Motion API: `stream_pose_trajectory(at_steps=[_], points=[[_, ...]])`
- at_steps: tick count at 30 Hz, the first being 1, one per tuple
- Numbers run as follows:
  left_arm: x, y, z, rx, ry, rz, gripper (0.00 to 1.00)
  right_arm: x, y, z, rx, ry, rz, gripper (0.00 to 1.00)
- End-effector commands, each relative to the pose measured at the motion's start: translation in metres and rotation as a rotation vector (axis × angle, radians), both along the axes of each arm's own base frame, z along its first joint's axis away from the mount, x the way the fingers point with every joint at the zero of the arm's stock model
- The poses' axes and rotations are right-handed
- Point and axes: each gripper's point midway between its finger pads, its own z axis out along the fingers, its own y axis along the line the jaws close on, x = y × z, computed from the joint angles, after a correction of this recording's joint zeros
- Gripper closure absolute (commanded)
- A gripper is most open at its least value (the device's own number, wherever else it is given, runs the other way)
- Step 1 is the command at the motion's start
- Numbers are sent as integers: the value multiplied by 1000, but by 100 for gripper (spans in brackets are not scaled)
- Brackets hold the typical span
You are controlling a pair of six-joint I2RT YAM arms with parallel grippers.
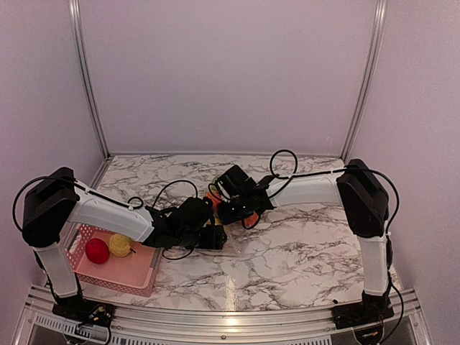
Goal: Open the zip-top bag and remove the fake food
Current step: Pick up the fake fruit from the zipper food storage bag.
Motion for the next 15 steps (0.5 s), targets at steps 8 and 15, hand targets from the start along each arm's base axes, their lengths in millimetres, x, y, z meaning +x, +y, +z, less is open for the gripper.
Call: stream_pose_trajectory(at_steps=[8, 15], points=[[22, 5, -5, 65, -14, 77, 12, -29, -1, -8, -20, 38, 50, 69], [26, 4, -6, 89, -25, 85, 16, -38, 0, -10, 4, 50, 86, 69]])
